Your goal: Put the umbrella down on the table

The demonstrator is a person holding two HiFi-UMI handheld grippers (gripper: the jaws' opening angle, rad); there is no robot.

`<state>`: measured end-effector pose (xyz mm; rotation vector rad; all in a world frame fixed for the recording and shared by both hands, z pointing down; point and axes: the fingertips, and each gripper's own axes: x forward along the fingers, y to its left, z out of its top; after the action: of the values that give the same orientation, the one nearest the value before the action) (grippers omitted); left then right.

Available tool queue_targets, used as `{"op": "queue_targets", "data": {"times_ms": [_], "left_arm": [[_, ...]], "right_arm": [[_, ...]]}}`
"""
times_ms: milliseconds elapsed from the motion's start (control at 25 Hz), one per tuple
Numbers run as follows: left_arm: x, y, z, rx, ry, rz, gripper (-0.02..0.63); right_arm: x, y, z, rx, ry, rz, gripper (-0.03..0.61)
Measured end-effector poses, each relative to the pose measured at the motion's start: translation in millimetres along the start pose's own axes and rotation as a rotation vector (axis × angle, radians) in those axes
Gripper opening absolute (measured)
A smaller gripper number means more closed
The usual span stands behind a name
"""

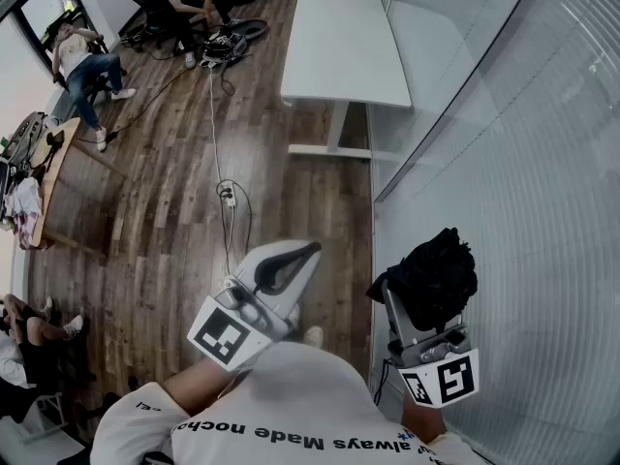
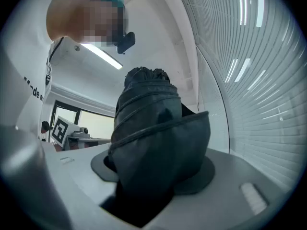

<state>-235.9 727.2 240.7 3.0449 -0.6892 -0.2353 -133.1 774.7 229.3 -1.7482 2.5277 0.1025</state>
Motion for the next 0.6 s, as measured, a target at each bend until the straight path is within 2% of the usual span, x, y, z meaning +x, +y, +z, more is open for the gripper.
{"op": "queue_targets", "data": {"times_ms": [200, 360, 600], "left_arm": [[-11, 31, -4, -0.018, -0.009, -0.006, 0.003], [-18, 58, -8, -0.025, 0.000, -0.016, 0.003], [-8, 95, -15, -0.024, 0.007, -0.014, 0.003]], "right_arm": [[28, 14, -5, 0.035, -0.018, 0.017, 0.259], [56, 24, -11, 0.005, -0.010, 0.008, 0.259], [91, 13, -22, 0.020, -0.010, -0.005, 0.261]]}}
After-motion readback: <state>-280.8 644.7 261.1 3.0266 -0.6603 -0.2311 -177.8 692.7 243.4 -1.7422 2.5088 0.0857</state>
